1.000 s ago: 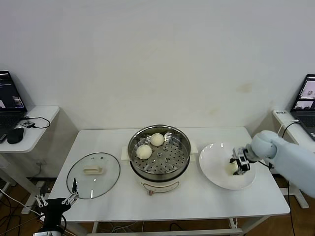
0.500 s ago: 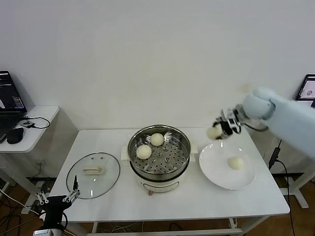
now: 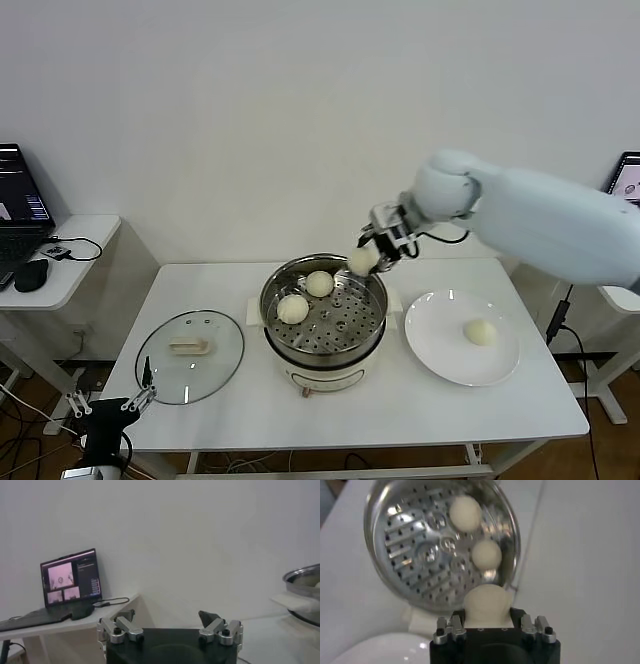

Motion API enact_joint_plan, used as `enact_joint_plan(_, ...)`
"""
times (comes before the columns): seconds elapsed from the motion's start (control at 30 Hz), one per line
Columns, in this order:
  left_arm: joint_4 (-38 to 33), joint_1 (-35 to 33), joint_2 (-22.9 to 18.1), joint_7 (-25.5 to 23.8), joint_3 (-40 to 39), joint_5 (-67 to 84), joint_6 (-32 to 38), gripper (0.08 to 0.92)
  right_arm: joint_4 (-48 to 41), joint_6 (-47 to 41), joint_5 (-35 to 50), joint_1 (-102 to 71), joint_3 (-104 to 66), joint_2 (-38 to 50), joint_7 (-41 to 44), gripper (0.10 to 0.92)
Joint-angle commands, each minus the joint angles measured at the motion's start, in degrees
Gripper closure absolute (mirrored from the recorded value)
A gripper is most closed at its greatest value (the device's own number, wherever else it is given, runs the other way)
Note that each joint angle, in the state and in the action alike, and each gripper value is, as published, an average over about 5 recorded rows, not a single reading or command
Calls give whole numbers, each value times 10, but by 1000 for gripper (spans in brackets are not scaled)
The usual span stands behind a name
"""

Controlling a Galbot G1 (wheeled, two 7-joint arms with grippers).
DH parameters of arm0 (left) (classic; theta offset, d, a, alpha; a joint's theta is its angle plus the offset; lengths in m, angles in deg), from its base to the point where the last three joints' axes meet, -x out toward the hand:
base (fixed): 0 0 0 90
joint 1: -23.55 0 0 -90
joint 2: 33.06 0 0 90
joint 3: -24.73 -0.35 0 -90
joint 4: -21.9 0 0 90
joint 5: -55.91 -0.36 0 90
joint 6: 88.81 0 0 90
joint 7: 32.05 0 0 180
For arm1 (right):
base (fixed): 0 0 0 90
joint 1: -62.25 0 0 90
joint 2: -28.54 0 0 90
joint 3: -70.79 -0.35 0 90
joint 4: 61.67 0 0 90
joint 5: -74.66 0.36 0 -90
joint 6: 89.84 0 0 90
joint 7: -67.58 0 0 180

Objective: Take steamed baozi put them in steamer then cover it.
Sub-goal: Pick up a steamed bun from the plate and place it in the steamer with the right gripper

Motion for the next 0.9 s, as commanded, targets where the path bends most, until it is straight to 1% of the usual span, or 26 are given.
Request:
enact_joint_plan(0.03, 5, 1, -2, 0, 4, 2, 0, 177, 2, 75, -25, -25, 37, -77, -1, 446)
enact_joint_plan(0.27, 11, 2, -4, 1, 6, 4, 1, 177, -8, 164, -88, -42, 50, -97, 15, 447)
enact_joint_plan(0.37, 13, 3, -4, 1, 7, 6, 2, 177, -12, 189, -111, -46, 54, -104, 13, 445)
enact_joint_plan(0.63, 13, 2, -5, 2, 9, 7, 3, 177, -16, 223, -137, -52, 54, -113, 12, 441)
enact_joint_plan(0.9, 13, 1, -8, 2, 8, 6, 3, 177, -5, 235, -145, -55, 55, -98, 21, 440)
